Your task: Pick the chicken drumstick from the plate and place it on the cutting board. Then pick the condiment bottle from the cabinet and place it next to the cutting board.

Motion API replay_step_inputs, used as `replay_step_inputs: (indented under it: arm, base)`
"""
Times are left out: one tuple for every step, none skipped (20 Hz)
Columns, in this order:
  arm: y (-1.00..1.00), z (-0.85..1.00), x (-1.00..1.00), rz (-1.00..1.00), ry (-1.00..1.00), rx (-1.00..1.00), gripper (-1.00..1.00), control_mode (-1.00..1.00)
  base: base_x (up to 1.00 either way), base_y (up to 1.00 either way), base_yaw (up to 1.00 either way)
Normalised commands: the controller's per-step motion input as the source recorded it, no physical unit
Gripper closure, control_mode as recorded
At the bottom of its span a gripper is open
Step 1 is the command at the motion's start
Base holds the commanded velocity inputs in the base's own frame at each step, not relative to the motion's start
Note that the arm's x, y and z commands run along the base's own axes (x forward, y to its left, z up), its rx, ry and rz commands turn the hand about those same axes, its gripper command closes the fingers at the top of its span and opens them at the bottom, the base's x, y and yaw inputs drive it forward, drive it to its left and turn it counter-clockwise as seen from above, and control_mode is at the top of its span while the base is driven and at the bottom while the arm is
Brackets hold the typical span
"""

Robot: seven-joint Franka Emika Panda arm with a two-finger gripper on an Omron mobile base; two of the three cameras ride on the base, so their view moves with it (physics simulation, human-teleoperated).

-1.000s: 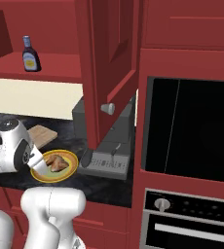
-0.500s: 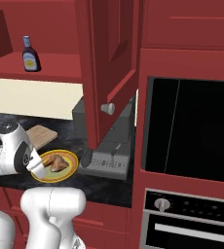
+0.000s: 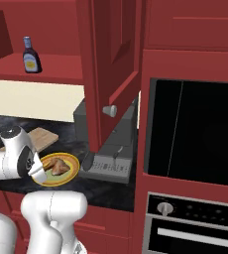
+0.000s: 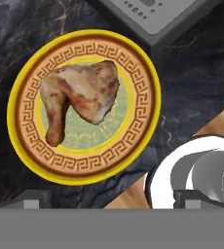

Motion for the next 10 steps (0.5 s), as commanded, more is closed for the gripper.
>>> replay_step_inputs:
  arm:
    - [0.02,-0.07,0.19,-0.07,0.0,0.02,-1.0,-1.0]
    - [0.03,-0.07,0.18,-0.08,0.0,0.02,-1.0,-1.0]
    - [0.03,-0.07,0.18,-0.08,0.0,0.01,-1.0,-1.0]
    - [0.04,-0.07,0.18,-0.08,0.0,0.01,-1.0,-1.0]
    - [0.05,-0.07,0.17,-0.07,0.0,0.01,-1.0,-1.0]
    - [0.07,-0.09,0.17,-0.07,0.0,0.0,-1.0,-1.0]
    - [0.1,-0.1,0.17,-0.07,0.0,0.0,-1.0,-1.0]
    - [0.11,-0.12,0.17,-0.06,0.0,0.0,-1.0,-1.0]
    - [0.13,-0.14,0.17,-0.06,0.0,0.0,-1.0,-1.0]
    - [0.15,-0.16,0.16,-0.06,0.0,0.0,-1.0,-1.0]
  base:
    - [0.0,0.0,0.0]
    - [0.0,0.0,0.0]
    - [0.0,0.0,0.0]
    - [0.0,0.0,0.0]
    - [0.0,0.0,0.0]
    - [0.0,0.0,0.0]
    - [0.0,0.0,0.0]
    - [0.0,0.0,0.0]
    - [0.0,0.0,0.0]
    - [0.0,0.0,0.0]
